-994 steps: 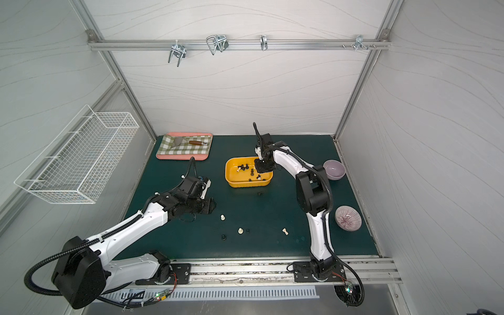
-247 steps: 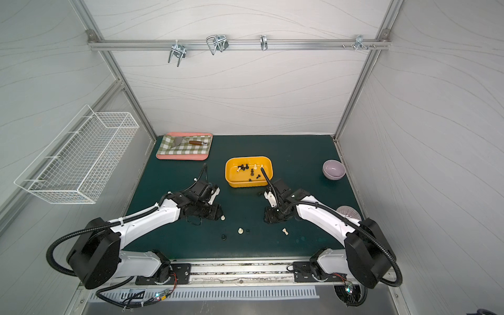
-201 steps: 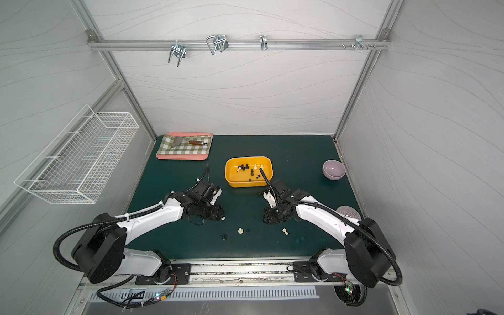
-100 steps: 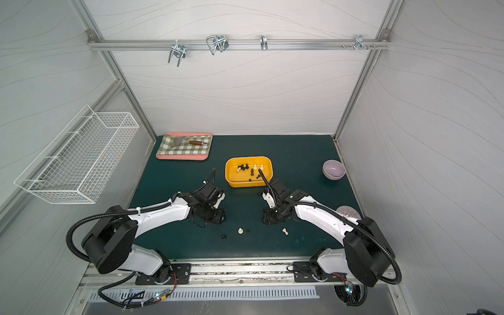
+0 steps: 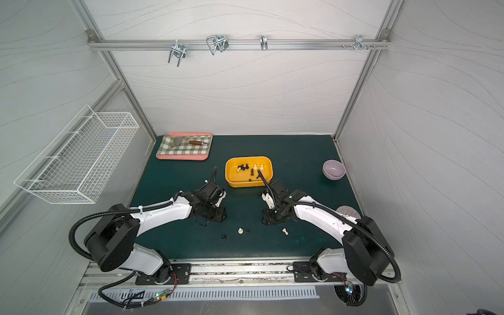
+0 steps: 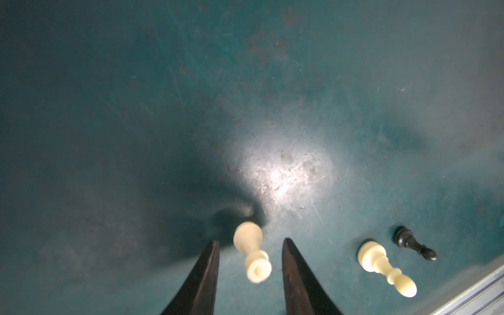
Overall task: Put the chess pieces into the storage box
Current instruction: Pick up the chess piece at the center of the board.
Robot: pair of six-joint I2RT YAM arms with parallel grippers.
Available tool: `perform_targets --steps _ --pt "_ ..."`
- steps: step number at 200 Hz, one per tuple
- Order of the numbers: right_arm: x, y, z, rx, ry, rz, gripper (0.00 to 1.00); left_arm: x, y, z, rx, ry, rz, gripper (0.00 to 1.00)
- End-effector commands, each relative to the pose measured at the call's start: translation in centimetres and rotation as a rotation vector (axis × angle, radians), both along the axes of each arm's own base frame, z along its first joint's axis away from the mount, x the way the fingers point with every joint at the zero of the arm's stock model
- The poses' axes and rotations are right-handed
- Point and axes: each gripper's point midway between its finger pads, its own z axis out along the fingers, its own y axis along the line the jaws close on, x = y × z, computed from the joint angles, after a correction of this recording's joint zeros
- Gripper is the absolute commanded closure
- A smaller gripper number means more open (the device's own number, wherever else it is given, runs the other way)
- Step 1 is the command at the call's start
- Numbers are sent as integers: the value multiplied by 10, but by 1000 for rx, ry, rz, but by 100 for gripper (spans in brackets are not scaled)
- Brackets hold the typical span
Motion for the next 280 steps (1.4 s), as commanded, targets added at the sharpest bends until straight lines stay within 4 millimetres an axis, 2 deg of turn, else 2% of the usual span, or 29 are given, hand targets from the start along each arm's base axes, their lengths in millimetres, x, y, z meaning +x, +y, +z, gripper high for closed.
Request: perform_targets --steps 1,177,223,280 --pt "0 5 3 11 4 -2 56 13 -10 10 -13 -42 3 63" --pt "-2 6 2 8 7 4 56 10 -13 11 -18 -38 -14 86" --pt "-2 5 2 8 6 5 56 14 -16 26 -33 -62 -32 89" --pt "-2 5 3 8 7 7 56 30 -28 56 -71 -132 -45 89"
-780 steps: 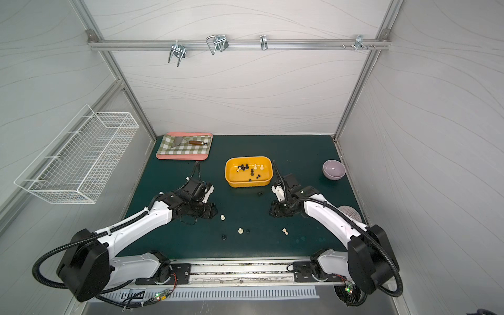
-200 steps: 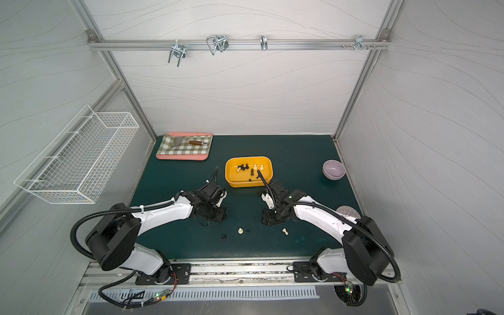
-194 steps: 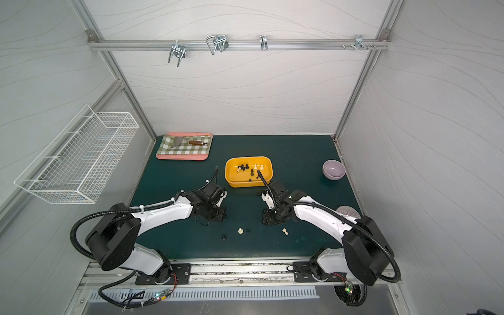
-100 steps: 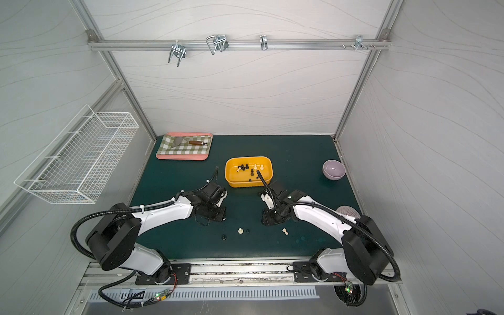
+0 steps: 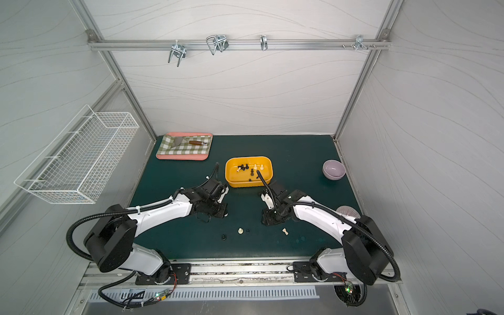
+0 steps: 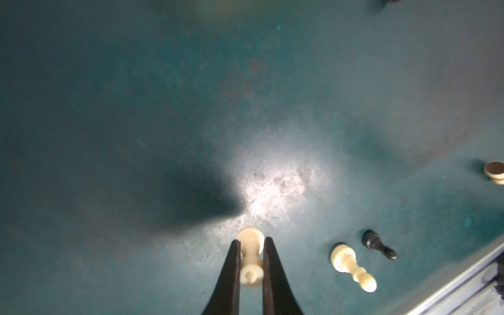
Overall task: Put the chess pieces into the storage box
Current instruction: Pick up the chess piece at the center of the board, then place the chess piece in the storage box.
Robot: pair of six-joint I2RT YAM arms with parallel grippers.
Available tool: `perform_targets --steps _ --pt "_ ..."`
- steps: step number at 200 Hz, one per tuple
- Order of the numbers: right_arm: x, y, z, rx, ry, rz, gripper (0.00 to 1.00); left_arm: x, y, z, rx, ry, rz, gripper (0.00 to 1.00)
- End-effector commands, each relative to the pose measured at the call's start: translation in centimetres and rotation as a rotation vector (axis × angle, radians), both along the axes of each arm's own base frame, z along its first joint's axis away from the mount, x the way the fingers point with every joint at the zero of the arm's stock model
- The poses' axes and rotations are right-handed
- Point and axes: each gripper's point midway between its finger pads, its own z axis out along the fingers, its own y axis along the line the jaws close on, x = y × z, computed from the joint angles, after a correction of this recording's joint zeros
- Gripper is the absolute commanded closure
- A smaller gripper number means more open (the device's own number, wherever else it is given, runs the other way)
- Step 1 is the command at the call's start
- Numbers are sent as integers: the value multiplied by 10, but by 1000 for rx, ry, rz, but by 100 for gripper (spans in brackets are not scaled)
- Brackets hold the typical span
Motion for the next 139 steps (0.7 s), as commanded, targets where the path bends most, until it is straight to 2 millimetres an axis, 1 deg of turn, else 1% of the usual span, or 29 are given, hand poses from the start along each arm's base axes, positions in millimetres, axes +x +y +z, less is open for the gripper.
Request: perform_targets --steps 1,31,67,110,139 --pt "-1 3 3 7 6 -2 56 15 -12 29 -40 -71 -20 89" --pt "-1 4 4 8 3 1 56 32 -23 43 -53 -117 -34 89" --pt "-2 2 7 9 -6 1 56 61 -38 64 -56 -178 -62 89" --pt "-6 -5 10 6 -15 -18 56 104 -39 82 -65 -226 -45 89" --pt "-8 -7 10 7 -14 -30 56 127 -38 90 -63 -257 -37 89"
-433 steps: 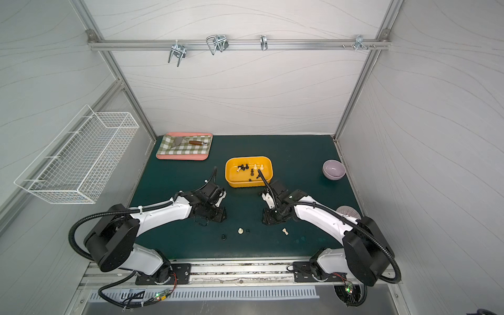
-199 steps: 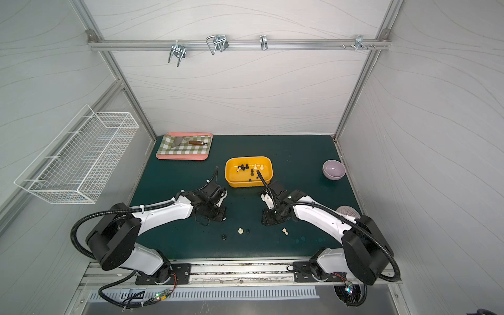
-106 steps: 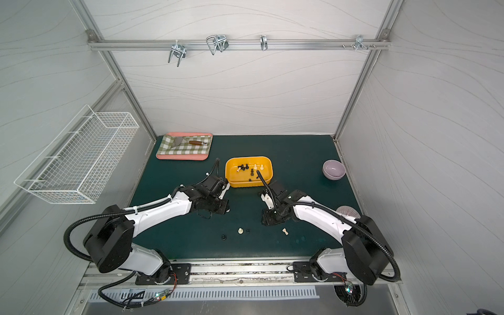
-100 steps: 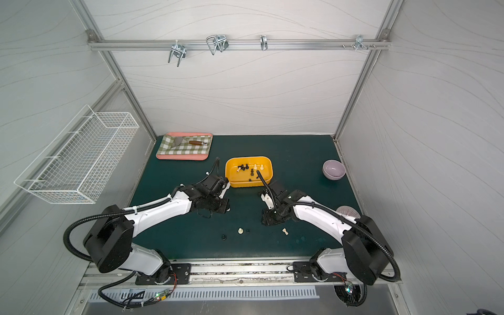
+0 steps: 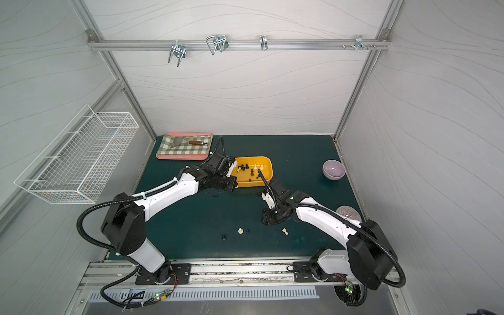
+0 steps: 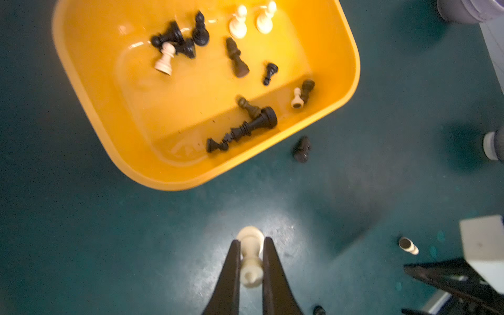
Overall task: Put the chess pieces into the storage box
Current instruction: Place the chess piece in the storage box.
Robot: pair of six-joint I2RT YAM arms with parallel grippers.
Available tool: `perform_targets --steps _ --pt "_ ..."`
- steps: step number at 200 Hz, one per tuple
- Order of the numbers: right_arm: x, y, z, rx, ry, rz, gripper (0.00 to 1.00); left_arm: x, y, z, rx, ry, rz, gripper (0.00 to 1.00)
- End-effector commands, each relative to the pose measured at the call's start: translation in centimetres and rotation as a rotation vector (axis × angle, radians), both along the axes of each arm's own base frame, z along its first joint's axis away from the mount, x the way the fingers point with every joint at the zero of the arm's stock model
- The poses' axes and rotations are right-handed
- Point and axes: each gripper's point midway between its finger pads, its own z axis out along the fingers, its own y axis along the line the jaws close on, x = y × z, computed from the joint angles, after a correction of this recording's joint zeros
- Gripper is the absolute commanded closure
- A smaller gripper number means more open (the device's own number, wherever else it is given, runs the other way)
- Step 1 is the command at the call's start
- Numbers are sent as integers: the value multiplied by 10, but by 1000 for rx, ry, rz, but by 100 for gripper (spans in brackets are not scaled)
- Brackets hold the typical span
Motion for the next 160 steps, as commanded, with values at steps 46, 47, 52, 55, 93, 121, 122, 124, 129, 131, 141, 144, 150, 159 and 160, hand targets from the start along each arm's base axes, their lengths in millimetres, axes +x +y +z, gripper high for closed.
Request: perform_targets --steps 46,47,52,55,93,121,122,124,129,131,141,144,150,159,160 --pt "-10 -10 -3 -26 10 -20 56 57 9 13 26 -62 18 89" --pt "-10 -10 -3 -27 11 -21 56 58 9 14 26 -63 18 89" --pt "-10 -10 -4 -24 14 -21 56 62 10 13 28 -62 21 89" --pt "-11 -9 -4 -24 17 -22 56 64 11 14 29 -64 23 89" --pt "-11 -6 -6 -26 26 -9 56 85 13 5 45 -50 32 89" --pt "-12 -7 -3 -21 21 -14 56 94 13 -10 63 -25 32 88" --pt "-12 -7 -3 -22 20 -14 56 95 13 -10 64 -25 32 88" --pt "-12 -7 -3 -22 21 -15 56 95 13 -11 64 -23 33 88" --pt "-12 -7 -2 -21 19 -16 56 97 14 -13 65 -20 35 88" --pt "-12 -7 -2 -21 19 -15 56 98 15 -14 68 -19 36 88" --pt "-13 -8 -3 -26 23 -15 56 101 15 -18 70 -12 40 88" --pt "-13 -8 -3 -27 23 -14 56 102 16 -18 70 -12 41 88" --pt "-14 -9 -3 -29 21 -11 56 104 17 -21 72 -5 45 88" --pt "-15 -9 -3 -30 25 -13 56 106 17 -24 75 0 46 88" --pt "-15 -9 -2 -29 24 -13 56 106 17 -24 75 -1 46 88"
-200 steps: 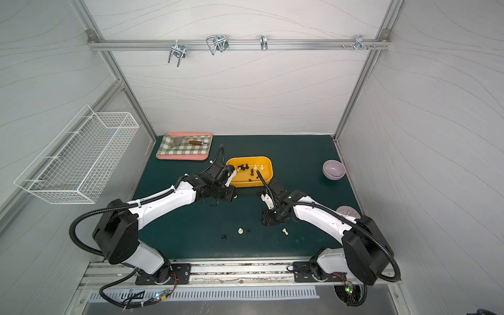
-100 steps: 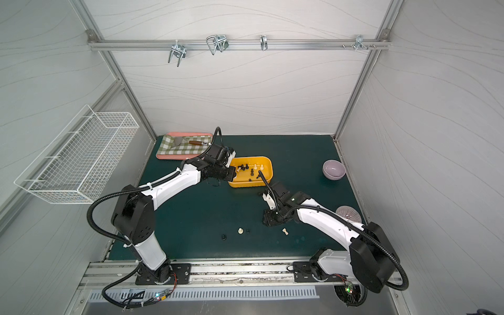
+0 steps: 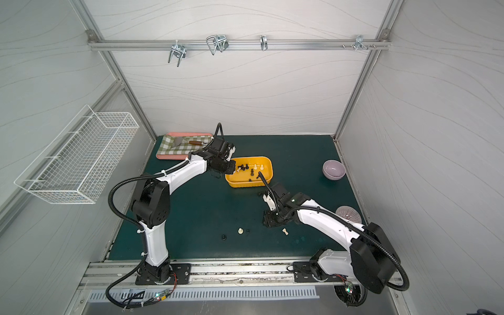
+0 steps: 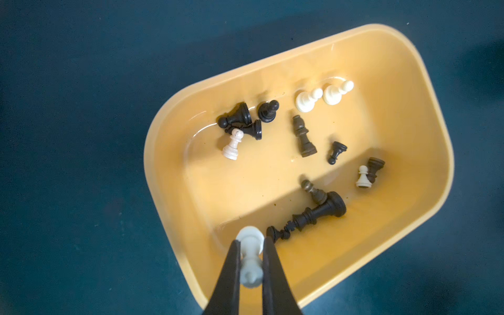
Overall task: Put the chess pieces into the storage box
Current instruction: Place the chess piece in the storage box.
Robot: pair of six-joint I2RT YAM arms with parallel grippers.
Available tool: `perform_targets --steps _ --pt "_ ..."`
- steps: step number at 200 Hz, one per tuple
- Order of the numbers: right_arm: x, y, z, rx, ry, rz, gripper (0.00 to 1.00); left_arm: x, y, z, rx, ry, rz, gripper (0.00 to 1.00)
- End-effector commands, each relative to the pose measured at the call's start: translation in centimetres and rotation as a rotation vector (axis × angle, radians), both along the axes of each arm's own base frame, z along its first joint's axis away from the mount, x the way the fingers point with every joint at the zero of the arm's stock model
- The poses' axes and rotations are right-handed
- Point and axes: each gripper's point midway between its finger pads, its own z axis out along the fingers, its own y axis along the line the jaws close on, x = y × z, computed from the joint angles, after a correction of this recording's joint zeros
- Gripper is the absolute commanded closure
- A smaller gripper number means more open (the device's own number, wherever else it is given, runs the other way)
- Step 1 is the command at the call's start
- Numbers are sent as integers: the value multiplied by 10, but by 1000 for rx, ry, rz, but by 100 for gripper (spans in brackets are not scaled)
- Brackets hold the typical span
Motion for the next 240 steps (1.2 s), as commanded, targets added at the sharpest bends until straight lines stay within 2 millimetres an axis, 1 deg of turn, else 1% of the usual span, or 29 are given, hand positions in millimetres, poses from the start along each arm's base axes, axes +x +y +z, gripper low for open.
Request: perform_targets --steps 1,61,128,145,195,240 --pt "-8 -5 1 -13 14 1 56 14 0 5 4 -19 -8 88" --pt "-9 -8 4 -17 8 -2 56 24 3 -9 13 10 2 86" --pt "-12 -12 2 -22 8 -12 56 31 7 -9 7 8 19 84" --pt "-12 -11 2 -21 5 -12 56 34 6 -8 -1 8 21 82" --pt "-12 -12 2 -22 8 -17 56 36 6 -4 -9 1 23 71" --pt "-12 -11 4 -19 8 -17 56 33 8 9 -22 -19 26 68"
